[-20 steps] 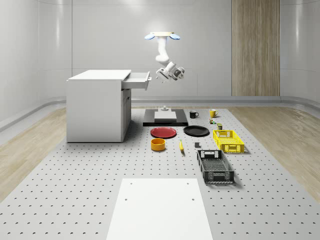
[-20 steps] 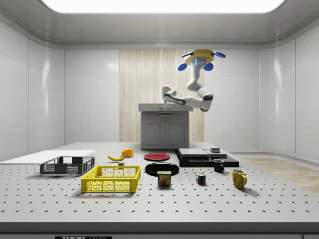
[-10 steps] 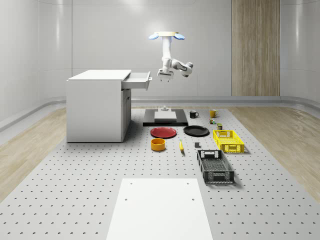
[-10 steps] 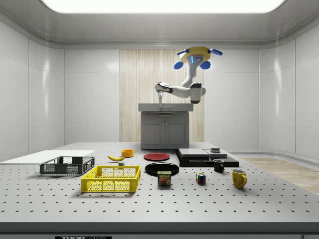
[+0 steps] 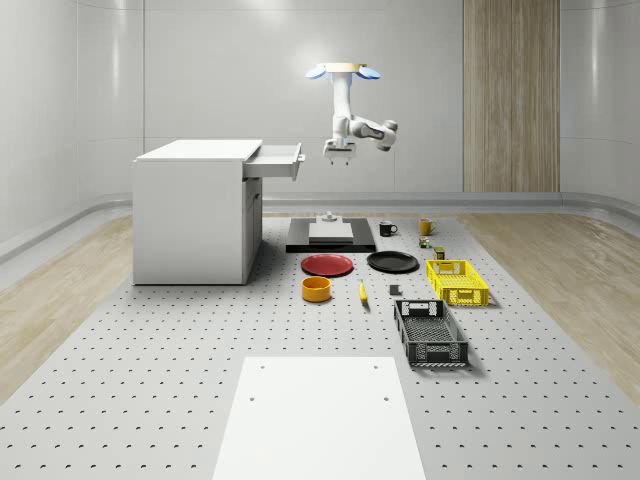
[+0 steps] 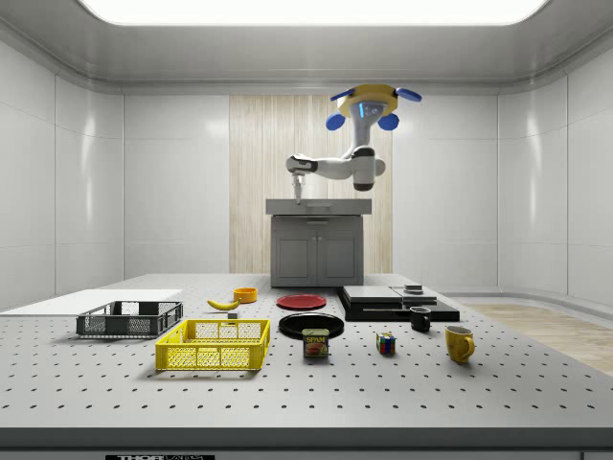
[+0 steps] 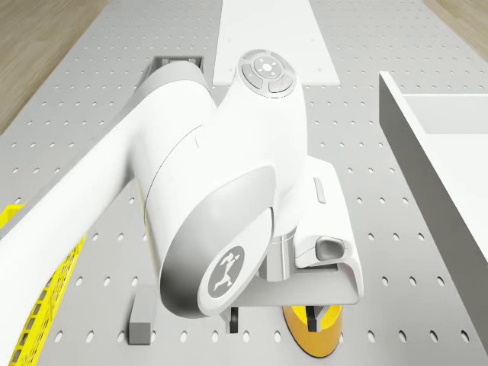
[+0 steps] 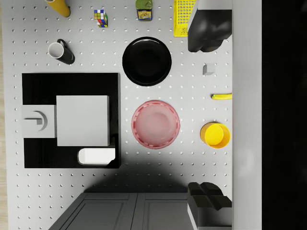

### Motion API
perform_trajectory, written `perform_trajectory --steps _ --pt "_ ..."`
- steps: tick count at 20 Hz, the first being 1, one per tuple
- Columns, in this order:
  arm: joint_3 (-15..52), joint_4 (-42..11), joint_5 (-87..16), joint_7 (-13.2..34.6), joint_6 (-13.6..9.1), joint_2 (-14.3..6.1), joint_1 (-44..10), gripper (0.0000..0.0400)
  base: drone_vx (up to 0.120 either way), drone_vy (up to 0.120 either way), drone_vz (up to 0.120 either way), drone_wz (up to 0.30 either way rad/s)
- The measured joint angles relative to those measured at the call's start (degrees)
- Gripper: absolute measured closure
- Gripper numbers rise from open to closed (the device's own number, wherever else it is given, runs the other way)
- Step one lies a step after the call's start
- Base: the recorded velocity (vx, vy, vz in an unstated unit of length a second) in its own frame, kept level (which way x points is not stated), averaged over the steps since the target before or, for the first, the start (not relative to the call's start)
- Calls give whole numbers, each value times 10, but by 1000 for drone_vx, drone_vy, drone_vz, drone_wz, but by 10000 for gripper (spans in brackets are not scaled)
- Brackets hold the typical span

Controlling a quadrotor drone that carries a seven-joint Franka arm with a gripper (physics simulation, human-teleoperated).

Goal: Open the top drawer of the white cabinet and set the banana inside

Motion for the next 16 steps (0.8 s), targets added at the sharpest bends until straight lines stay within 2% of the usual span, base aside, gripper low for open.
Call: perform_trajectory --steps 7,9,16 --pt "-1 1 -12 -8 22 -31 6 0 120 120 0 0" --pt "-1 1 -15 -9 29 -39 7 0 120 20 -20 0" --pt "-1 2 -27 -13 51 -65 10 0 120 0 -120 0"
